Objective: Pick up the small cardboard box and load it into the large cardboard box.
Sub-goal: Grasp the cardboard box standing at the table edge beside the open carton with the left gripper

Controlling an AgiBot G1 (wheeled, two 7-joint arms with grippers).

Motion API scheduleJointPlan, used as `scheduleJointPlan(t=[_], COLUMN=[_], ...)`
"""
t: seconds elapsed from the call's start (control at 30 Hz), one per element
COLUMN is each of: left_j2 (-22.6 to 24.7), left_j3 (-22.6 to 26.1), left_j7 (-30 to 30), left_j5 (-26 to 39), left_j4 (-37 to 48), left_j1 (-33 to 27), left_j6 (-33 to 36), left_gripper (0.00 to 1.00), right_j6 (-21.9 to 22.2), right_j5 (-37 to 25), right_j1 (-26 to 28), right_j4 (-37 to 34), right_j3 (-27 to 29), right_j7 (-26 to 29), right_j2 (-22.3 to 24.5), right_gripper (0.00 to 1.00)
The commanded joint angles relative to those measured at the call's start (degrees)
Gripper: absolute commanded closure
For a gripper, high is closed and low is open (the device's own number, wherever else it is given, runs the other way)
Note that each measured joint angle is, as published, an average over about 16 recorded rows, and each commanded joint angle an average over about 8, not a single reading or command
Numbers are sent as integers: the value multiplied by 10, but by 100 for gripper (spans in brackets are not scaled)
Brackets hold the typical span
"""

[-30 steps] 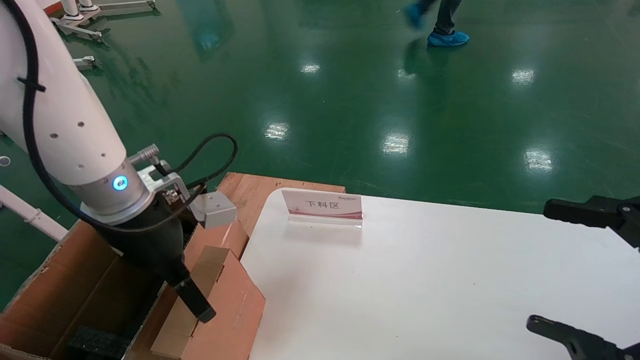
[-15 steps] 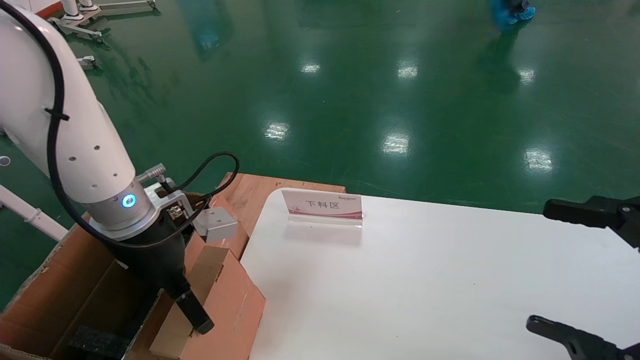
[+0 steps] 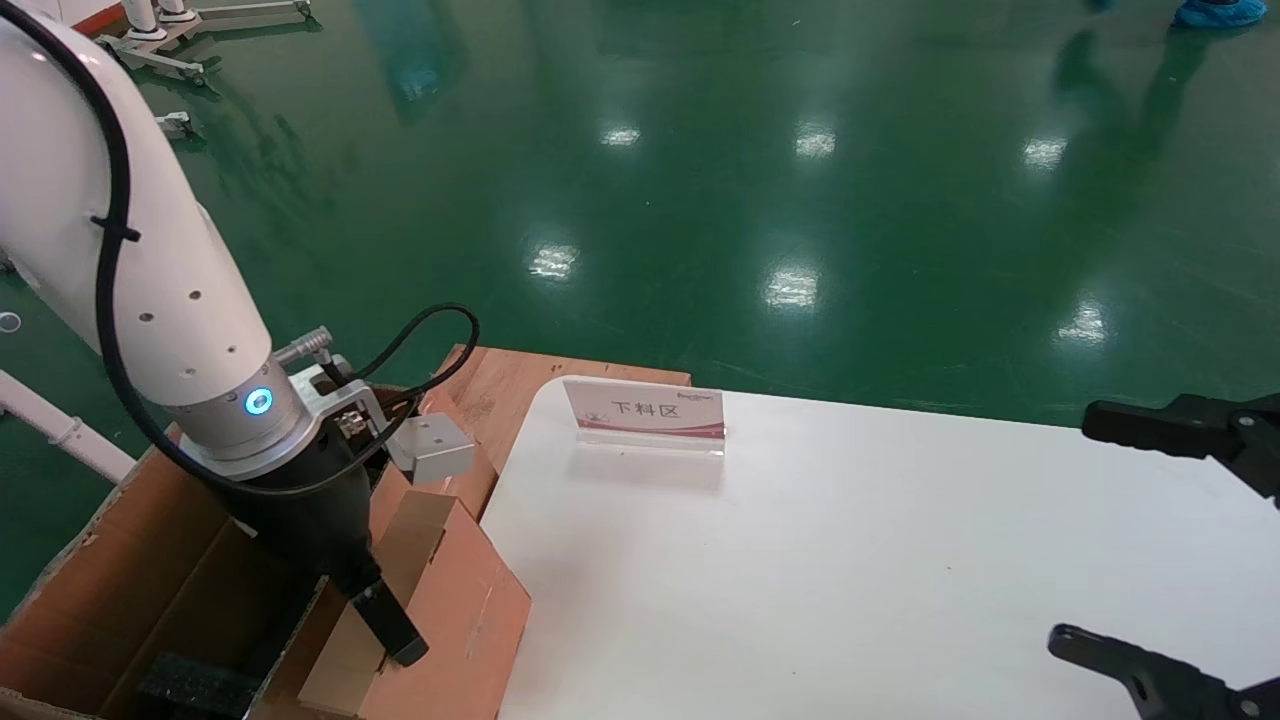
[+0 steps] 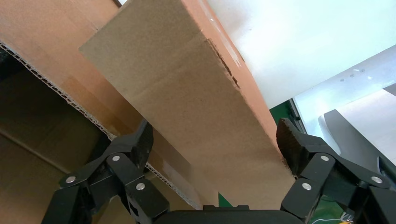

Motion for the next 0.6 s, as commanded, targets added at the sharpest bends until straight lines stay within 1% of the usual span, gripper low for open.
scheduleJointPlan(t=[0.03,0.6], left_j2=[0,-1], left_j3=[-1,-2], left_j7=[0,0], left_j5=[0,-1], left_j4=[0,0], left_j1=[0,-1], left_j6=[0,1], left_gripper=[100,100], right_j6=[0,0], right_j5=[0,0], right_j1=[0,0], right_j4=[0,0], right_j3=[0,0], right_j7=[0,0], right_j2=[0,0], right_gripper=[100,100])
